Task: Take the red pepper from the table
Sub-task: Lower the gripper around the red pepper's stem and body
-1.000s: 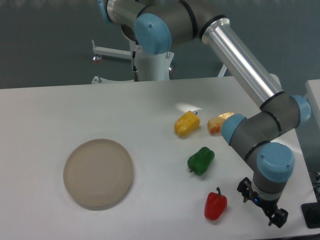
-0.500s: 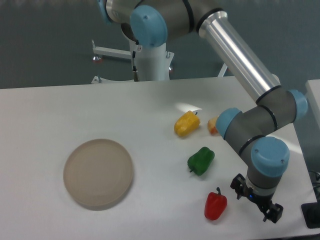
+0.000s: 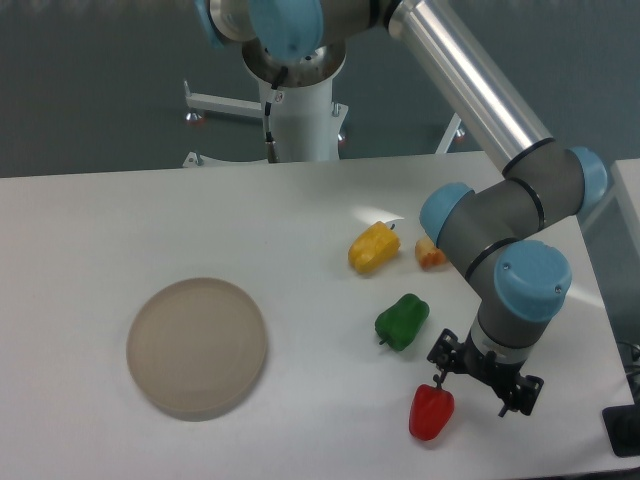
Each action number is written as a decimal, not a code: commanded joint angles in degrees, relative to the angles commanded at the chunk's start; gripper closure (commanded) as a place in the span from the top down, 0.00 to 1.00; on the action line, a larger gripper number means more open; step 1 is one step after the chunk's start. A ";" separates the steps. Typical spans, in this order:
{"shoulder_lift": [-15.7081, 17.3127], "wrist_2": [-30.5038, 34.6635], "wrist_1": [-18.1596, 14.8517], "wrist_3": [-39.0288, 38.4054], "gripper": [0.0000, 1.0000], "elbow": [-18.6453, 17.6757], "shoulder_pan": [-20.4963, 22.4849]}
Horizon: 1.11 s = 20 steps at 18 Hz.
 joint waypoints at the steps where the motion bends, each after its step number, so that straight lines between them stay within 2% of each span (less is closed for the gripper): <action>1: 0.09 0.00 0.18 -0.53 1.00 -0.44 0.00; 7: 0.00 0.62 0.88 2.01 1.00 -0.53 -1.14; 12: -0.79 1.93 3.51 2.98 1.00 -0.89 -1.50; 15: -1.23 5.26 3.52 4.21 1.00 -0.97 -2.63; 20: -1.76 5.54 3.60 4.22 1.00 -1.50 -2.99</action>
